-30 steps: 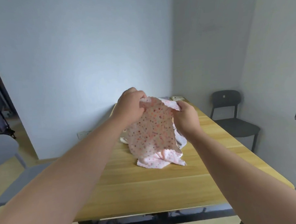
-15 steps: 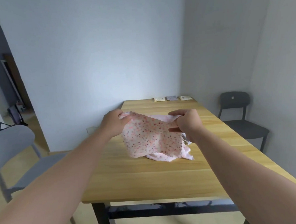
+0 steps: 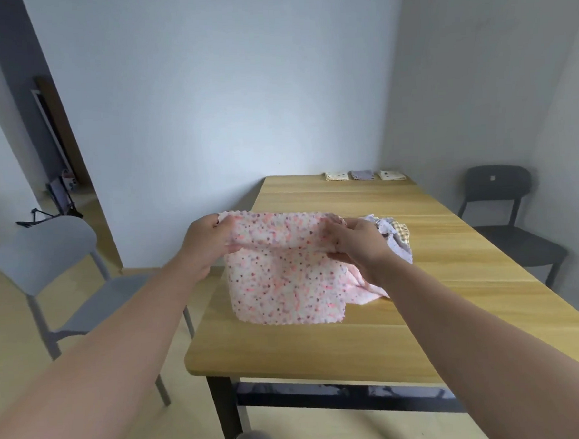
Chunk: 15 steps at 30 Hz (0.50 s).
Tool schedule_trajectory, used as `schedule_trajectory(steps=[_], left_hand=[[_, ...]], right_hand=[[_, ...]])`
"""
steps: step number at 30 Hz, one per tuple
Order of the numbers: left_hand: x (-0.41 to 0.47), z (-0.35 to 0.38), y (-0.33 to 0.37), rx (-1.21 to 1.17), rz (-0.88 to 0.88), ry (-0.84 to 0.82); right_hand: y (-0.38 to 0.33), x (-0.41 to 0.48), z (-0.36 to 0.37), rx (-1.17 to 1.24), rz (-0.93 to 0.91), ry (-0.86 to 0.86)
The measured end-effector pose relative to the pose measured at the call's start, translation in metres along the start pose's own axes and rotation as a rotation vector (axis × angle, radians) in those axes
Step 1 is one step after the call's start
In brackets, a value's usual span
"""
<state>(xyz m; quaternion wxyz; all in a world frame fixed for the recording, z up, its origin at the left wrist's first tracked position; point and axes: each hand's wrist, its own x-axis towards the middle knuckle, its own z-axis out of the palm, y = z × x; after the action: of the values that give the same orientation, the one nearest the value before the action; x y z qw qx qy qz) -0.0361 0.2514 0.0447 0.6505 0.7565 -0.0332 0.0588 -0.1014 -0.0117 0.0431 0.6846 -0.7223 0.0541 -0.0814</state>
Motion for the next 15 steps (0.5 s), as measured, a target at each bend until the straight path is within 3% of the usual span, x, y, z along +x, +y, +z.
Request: schedule_trajectory(steps=[4,8,15], left_hand=[[0.002,-0.015,-0.005,-0.192,0.085,-0.011],[-0.017,-0.032,-0.03,-0.215,0.022,-0.071],[-0.063,-0.041,-0.105,0.314,-0.139,-0.185]], right_hand=[[0.008,-0.004,0.005,-0.025,-0.168,-0.085],[0.036,-0.013,0.003,-0.158,-0.154,-0.18],[0.091,-0.033,-0.008,-0.501,0.017,-0.365]])
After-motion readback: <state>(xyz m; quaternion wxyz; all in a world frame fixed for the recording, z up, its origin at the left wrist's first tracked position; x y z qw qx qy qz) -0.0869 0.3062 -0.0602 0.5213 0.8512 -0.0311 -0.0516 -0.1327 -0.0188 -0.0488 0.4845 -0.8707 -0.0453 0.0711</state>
